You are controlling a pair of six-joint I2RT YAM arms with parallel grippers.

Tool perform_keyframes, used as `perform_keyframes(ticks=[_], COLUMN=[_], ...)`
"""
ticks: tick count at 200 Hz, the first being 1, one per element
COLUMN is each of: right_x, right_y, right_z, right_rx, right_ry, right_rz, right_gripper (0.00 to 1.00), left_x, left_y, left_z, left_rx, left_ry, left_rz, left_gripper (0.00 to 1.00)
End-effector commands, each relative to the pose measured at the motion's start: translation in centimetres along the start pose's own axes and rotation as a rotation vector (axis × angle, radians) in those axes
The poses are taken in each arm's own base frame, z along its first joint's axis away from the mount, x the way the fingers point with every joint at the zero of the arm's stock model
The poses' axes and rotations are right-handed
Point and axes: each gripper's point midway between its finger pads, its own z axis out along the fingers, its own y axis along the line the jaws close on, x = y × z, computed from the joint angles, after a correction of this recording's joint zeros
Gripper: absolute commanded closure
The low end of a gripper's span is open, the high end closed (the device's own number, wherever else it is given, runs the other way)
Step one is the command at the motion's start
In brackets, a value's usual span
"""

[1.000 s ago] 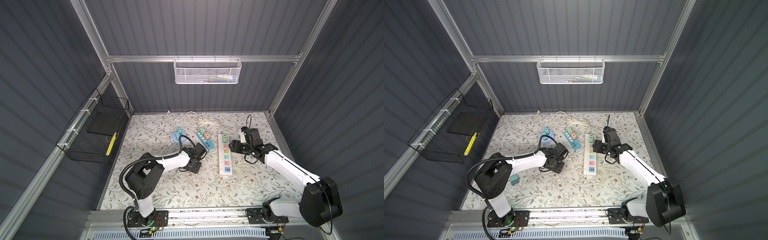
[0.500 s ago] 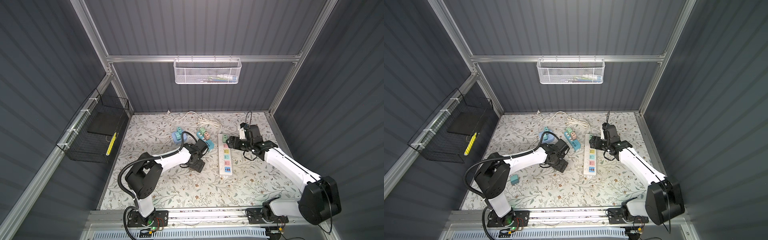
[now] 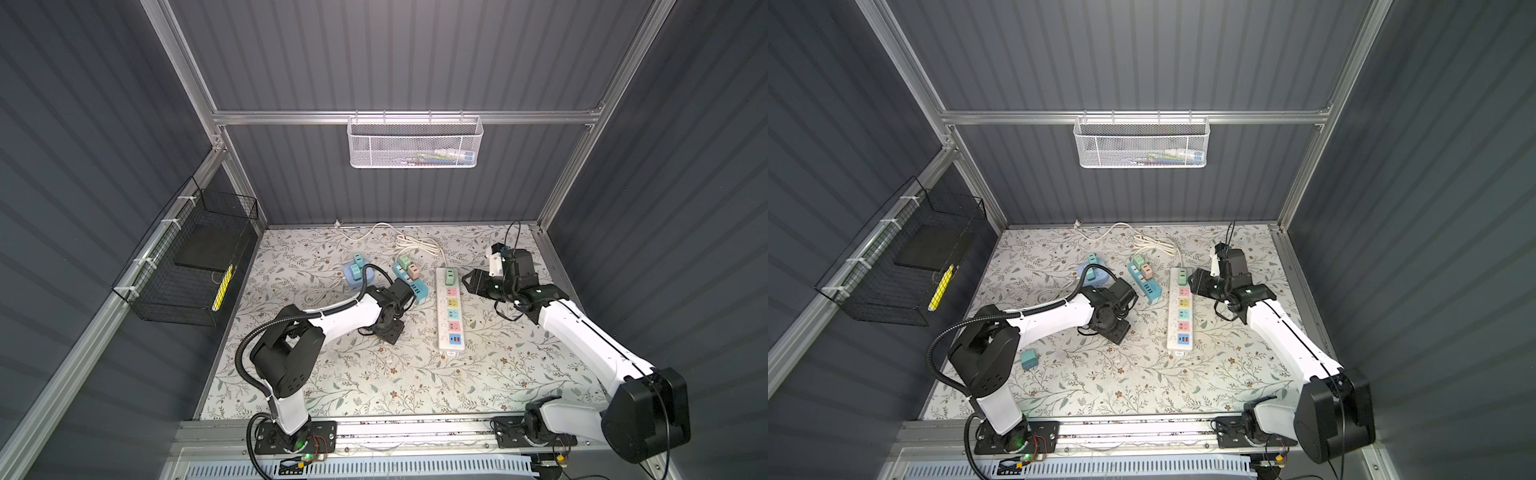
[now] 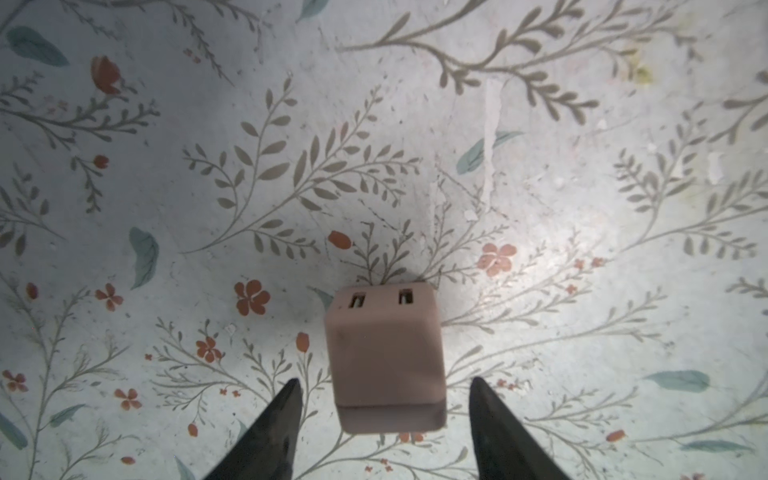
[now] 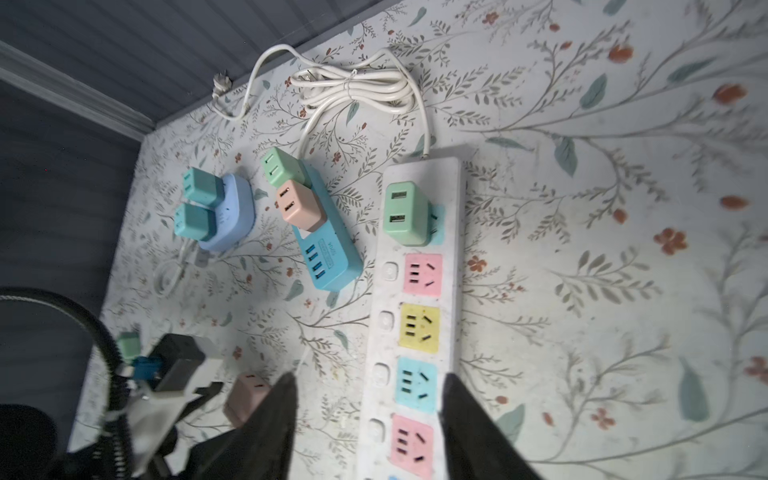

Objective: Insert the plug
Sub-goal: 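Lift the pink adapter with the left gripper and carry it toward the right gripper, then grasp the pink adapter with the right gripper from the left gripper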

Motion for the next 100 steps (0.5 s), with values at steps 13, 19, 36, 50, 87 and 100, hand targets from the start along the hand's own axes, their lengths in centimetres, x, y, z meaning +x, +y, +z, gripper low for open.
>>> perform_keyframes(ticks=[13, 19, 36, 50, 87, 100], right_x=[0.3, 0.5, 1.1, 1.6, 2.1, 2.2], right_y=[0.8, 0.7, 0.5, 0.3, 1.7, 2.8], right_z=[0.2, 0.2, 0.4, 0.5, 0.1, -0.1], right_rx=[-0.047, -0.043, -0.047, -0.043, -0.127, -0.185], right_ry=[0.020, 0.020, 0.030, 0.042, 0.073, 0.088], right_rz=[0.004, 0.009, 0.019, 0.021, 0.005, -0.002], right_gripper=[0.51, 0.51, 0.52, 0.52, 0.47, 0.46], left_x=[0.7, 0.8, 0.7, 0.5, -3.2, -5.3], left_y=[-0.1, -0.1, -0.1, -0.1, -0.2, -0.7], left_z=[1.9, 2.1, 2.4, 2.3, -2.5, -5.7], left_rx=[0.024, 0.025, 0.030, 0.030, 0.058, 0.096], left_ry=[0.047, 0.046, 0.035, 0.032, -0.197, -0.366], left_rz=[0.004, 0.005, 0.004, 0.002, 0.004, 0.034], left_gripper=[0.38, 0.39, 0.49, 0.59, 0.65, 0.66])
